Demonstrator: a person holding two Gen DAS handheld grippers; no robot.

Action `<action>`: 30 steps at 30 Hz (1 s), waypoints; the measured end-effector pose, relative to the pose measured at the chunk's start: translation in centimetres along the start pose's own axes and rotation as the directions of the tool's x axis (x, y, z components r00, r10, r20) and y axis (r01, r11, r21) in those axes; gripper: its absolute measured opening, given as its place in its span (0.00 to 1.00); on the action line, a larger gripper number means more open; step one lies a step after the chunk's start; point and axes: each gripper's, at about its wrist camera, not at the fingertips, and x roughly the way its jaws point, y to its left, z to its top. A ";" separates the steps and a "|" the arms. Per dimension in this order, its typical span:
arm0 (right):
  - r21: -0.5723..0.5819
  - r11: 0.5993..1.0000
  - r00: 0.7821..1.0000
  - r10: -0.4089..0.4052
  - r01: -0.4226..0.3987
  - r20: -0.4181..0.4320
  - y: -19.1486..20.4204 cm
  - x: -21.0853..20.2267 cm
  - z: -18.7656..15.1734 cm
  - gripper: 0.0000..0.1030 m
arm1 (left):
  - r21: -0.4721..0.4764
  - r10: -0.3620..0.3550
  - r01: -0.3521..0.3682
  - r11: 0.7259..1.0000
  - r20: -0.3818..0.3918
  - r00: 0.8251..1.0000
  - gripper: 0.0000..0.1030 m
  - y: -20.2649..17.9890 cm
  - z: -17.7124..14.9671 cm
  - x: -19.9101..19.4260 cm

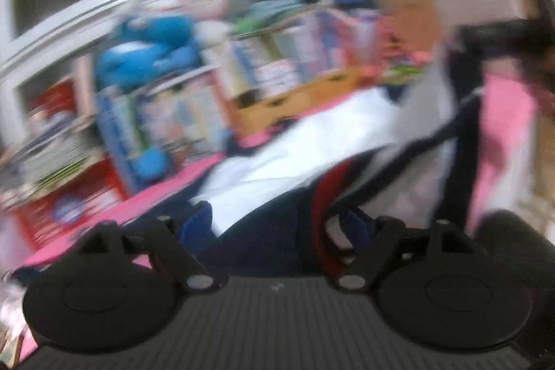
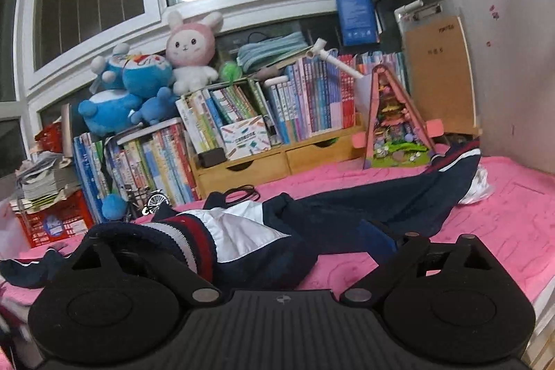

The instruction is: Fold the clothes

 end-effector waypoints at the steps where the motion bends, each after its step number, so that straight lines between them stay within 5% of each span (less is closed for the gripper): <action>1: 0.001 1.000 1.000 0.001 -0.001 -0.002 -0.1 0.0 0.0 0.91 | 0.021 -0.008 0.008 1.000 -0.007 1.000 0.78 -0.8 0.2 0.3; 4: 0.004 1.000 1.000 0.005 -0.005 -0.009 -0.3 0.2 0.1 0.91 | 0.004 -0.139 0.139 0.990 0.022 0.990 0.78 -1.7 1.0 0.4; 7: 0.007 1.000 1.000 0.009 -0.008 -0.015 -0.5 0.3 0.1 0.91 | -0.026 -0.290 0.293 0.956 0.079 0.954 0.89 -1.6 1.8 -0.5; 11: 0.011 1.000 0.999 0.016 -0.016 -0.028 -0.7 0.5 -0.1 0.91 | 0.125 -0.106 0.106 0.987 -0.001 0.994 0.92 -5.1 1.9 1.4; 13: 0.009 1.000 0.999 0.028 -0.027 -0.030 -0.5 0.4 -0.4 0.91 | 0.167 -0.034 0.043 0.985 -0.051 0.998 0.89 -6.5 1.3 3.4; 19: -0.139 0.990 0.999 0.002 -0.009 -0.052 -0.1 -0.2 -1.9 0.91 | -0.041 -0.005 0.000 0.999 -0.109 0.994 0.88 -1.3 0.1 4.6; 25: -0.352 0.934 0.982 -0.120 0.063 -0.143 -1.5 -0.5 -6.1 0.92 | -0.071 0.155 -0.176 0.982 -0.237 0.959 0.88 3.6 -2.4 6.9; 30: -0.366 0.917 0.961 0.060 -0.159 -0.268 -0.3 -2.7 -8.7 0.92 | -0.102 0.151 -0.193 0.976 -0.326 0.933 0.85 4.6 -4.5 9.0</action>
